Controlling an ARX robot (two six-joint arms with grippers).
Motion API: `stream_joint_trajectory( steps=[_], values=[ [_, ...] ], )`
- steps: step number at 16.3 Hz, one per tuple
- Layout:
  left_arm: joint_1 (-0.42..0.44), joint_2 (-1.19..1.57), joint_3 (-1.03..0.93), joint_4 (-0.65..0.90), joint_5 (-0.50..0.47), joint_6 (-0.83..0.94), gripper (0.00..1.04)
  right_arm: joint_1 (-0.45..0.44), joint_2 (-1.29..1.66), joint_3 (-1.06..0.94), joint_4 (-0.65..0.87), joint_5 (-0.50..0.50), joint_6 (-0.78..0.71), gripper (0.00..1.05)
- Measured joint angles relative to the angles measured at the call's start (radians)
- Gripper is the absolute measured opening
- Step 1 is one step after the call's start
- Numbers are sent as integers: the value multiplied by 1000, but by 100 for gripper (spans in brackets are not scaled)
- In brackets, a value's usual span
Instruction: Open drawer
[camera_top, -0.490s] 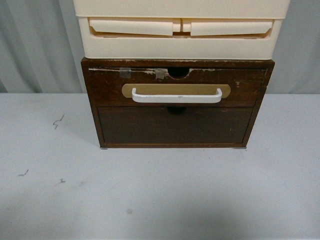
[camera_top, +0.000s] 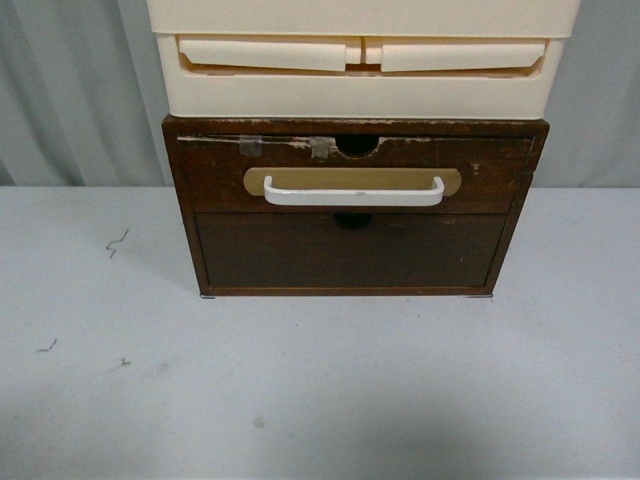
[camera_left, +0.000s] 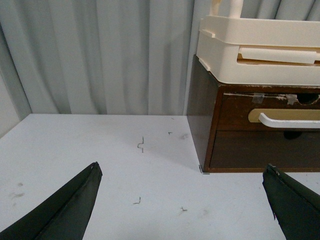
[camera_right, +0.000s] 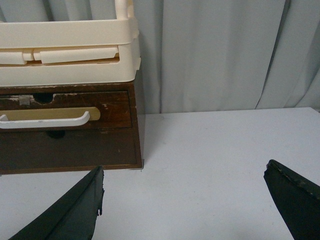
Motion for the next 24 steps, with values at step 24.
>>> stream_joint_trajectory(
  steps=[24],
  values=[
    [6,360,187,-264,9,-22,98,-55,400,219,-357,-143,-16,98]
  ],
)
